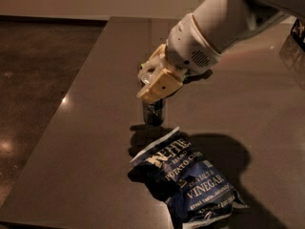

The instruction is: Move redbull can near blue chip bag

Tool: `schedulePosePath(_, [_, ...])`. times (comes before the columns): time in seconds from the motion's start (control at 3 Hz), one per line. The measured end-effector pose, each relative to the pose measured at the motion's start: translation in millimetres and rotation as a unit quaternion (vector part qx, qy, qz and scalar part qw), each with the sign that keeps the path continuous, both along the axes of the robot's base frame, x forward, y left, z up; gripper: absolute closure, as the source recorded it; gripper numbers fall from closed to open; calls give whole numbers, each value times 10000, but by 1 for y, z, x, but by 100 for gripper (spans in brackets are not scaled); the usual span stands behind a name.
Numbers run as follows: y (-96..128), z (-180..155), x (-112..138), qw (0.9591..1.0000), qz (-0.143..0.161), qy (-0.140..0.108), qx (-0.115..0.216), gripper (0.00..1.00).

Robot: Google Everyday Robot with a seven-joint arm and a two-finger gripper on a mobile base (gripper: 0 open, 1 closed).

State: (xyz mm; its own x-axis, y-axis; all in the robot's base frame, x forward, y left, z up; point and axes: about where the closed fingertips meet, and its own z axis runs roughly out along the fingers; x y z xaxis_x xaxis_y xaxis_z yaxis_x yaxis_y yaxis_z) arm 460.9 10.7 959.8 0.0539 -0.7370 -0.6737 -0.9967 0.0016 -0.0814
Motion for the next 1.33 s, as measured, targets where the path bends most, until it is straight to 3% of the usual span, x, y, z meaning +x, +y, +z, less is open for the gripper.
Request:
schedulePosePath(0.33, [-12,-7,-12,9999,67,124,84,100])
schedulePosePath(0.67, [-18,-14,-22,9993,248,259,138,82])
schedulePosePath(1.0, [-20,-21,-27,9983,434,350,140,58])
schedulePosePath(1.33, [-22,-27,-28,9978,566,299,143,35])
